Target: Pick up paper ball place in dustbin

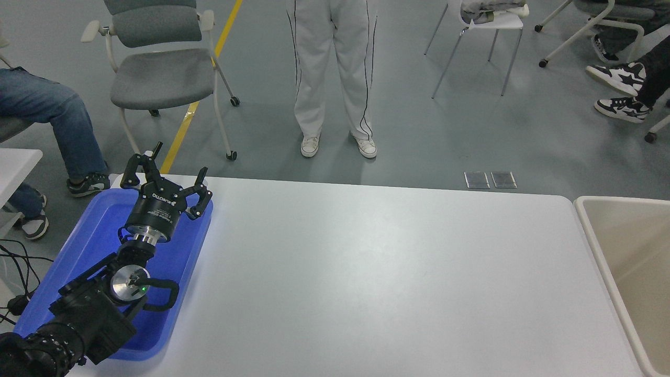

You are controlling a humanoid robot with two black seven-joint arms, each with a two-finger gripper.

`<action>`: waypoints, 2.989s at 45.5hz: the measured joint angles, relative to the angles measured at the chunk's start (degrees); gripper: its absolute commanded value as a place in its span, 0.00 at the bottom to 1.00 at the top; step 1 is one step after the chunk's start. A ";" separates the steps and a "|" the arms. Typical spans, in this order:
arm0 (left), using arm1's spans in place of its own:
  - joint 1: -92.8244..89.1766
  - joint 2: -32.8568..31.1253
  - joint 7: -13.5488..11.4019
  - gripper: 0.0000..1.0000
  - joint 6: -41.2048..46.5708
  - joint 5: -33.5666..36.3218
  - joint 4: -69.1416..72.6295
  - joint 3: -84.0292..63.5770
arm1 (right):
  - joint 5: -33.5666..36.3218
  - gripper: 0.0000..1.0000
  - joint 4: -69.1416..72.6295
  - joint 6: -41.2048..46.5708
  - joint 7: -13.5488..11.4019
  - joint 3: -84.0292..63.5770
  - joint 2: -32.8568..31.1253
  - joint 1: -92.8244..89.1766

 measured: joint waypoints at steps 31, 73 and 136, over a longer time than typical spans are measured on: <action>0.00 0.00 0.00 1.00 0.00 0.00 0.00 0.00 | 0.77 0.00 -11.43 -37.53 0.02 21.90 8.04 -32.99; 0.00 0.00 0.00 1.00 0.07 0.00 0.00 0.00 | 13.58 0.74 -28.75 -49.57 0.08 25.91 19.41 -45.44; 0.00 0.00 -0.04 1.00 0.00 -0.01 0.00 0.00 | 14.09 1.00 -20.89 -55.02 0.17 46.64 16.48 -45.31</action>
